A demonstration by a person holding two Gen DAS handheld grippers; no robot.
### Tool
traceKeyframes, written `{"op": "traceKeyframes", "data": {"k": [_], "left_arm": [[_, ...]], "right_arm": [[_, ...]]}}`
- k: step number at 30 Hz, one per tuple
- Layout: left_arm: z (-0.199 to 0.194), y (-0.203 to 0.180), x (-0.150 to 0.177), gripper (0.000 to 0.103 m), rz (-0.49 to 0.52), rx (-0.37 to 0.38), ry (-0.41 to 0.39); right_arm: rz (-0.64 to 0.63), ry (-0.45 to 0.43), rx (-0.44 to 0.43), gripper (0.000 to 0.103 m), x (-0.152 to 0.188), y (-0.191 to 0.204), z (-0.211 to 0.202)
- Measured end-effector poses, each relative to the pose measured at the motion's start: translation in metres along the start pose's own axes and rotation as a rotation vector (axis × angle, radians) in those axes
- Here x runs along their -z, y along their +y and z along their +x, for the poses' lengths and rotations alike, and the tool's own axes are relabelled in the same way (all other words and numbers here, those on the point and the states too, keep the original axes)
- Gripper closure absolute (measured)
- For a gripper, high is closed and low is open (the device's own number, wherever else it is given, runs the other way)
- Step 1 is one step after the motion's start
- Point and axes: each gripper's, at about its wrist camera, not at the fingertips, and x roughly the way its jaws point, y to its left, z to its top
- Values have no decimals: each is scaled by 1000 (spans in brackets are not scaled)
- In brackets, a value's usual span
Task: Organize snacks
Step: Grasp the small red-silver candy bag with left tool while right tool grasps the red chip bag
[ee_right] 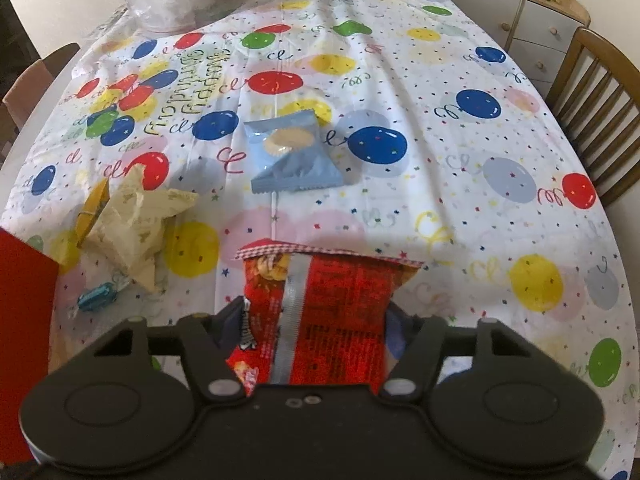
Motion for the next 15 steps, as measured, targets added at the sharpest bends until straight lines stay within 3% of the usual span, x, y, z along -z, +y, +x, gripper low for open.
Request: {"op": "traceKeyframes", "data": {"k": [15], "left_arm": [[-38, 7, -3, 66, 23, 39, -32]], "right_arm": [[-8, -54, -93, 37, 25, -3, -85]]}}
